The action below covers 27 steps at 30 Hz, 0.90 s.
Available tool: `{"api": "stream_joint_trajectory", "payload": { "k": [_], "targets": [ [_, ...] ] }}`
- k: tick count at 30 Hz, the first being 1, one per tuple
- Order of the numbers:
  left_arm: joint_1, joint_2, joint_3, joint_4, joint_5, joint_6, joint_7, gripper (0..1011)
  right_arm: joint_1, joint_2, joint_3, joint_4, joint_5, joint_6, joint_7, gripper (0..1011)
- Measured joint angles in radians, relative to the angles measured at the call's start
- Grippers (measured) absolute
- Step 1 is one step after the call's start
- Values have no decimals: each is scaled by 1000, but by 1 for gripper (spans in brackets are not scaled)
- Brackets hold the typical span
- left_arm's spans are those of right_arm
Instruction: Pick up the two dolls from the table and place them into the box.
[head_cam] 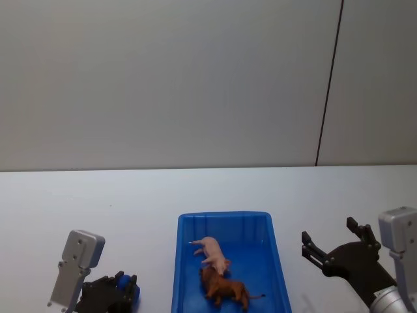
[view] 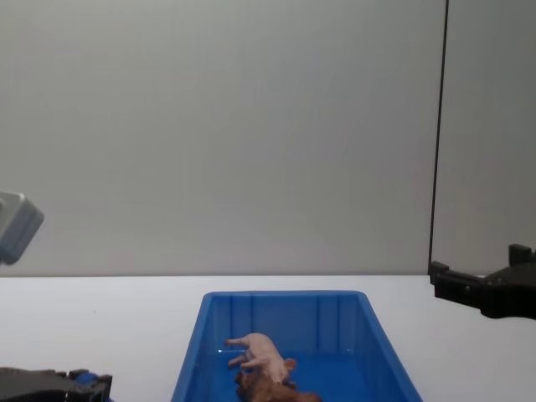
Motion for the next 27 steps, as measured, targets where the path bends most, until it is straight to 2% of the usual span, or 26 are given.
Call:
{"api": "stream_joint_trajectory", "payload": {
  "k": [13,21,27],
  "targets": [
    [-17,-1,-12,-56,16,-51,-47,178,0,0,0,0,0,0,0,1001],
    [-55,-18,-14,-94,36,-70,-123,140,0,0,0,0,0,0,0,1001],
    [-97,-48,-5,-101,53,-78,-202,133,0,0,0,0,0,0,0,1001]
  ]
}}
